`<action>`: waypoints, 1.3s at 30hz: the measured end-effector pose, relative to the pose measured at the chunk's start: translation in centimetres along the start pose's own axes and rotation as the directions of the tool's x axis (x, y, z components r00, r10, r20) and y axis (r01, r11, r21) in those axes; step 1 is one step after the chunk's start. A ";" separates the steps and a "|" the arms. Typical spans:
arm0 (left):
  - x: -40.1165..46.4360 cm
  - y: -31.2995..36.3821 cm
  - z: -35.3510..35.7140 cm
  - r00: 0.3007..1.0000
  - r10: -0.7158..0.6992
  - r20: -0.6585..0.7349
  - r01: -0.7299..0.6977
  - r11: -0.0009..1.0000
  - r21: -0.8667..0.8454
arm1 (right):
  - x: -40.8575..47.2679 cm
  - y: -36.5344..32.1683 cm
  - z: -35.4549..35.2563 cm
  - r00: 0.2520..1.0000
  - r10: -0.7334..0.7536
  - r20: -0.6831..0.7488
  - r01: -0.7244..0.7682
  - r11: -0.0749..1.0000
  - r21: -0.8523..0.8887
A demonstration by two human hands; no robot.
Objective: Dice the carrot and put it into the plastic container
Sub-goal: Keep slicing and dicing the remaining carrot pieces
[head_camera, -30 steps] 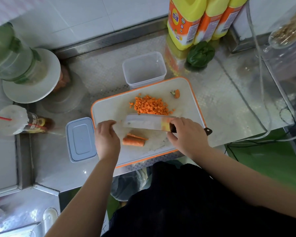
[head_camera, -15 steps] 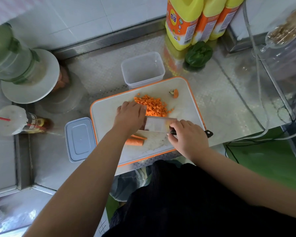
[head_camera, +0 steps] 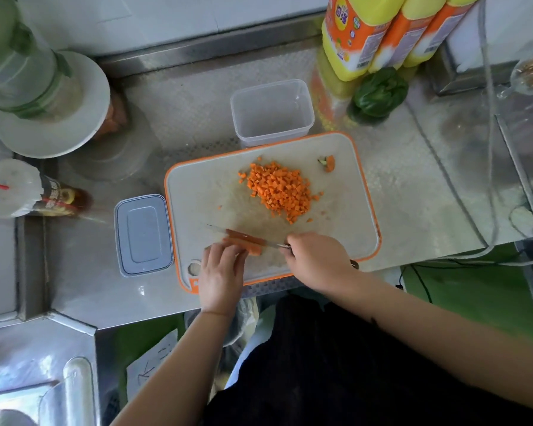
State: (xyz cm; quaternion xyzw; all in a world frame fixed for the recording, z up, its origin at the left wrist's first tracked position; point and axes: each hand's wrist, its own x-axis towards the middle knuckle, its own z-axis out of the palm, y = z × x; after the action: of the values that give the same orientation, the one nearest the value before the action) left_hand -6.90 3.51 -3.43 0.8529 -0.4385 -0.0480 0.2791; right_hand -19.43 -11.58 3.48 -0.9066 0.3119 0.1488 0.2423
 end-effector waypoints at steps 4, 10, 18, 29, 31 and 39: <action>0.0 -0.5 0.8 0.998 -0.054 0.026 0.053 0.998 0.015 | 0.4 -0.5 -0.1 0.999 -0.037 0.035 0.039 0.998 -0.059; 0.0 -0.7 1.1 0.999 -0.053 0.004 0.052 0.999 0.009 | 0.6 -0.6 -0.5 0.994 -0.044 0.099 0.053 0.994 -0.094; 0.0 -0.9 1.4 0.998 -0.056 -0.022 0.056 0.998 -0.002 | 1.9 -1.3 -0.7 0.970 0.059 0.237 -0.027 0.990 -0.136; 0.1 -0.5 1.4 0.998 -0.039 -0.058 0.042 0.998 0.052 | 3.0 -1.9 0.3 0.962 0.043 0.270 -0.013 0.993 -0.115; 0.0 -0.6 1.5 0.997 -0.042 -0.057 0.045 0.998 0.053 | 2.5 -1.8 0.6 0.969 0.044 0.243 -0.014 0.992 -0.126; 1.9 2.5 -2.7 0.989 -0.044 -0.144 0.065 0.987 0.144 | 1.3 -2.1 0.6 0.980 -0.046 0.192 0.078 0.983 -0.166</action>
State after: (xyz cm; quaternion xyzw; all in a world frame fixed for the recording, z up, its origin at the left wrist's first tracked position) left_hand -6.70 2.07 0.46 0.8844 -0.3965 0.0374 0.2435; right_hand -17.14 -10.44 3.11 -0.9155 0.2451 0.2523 0.1955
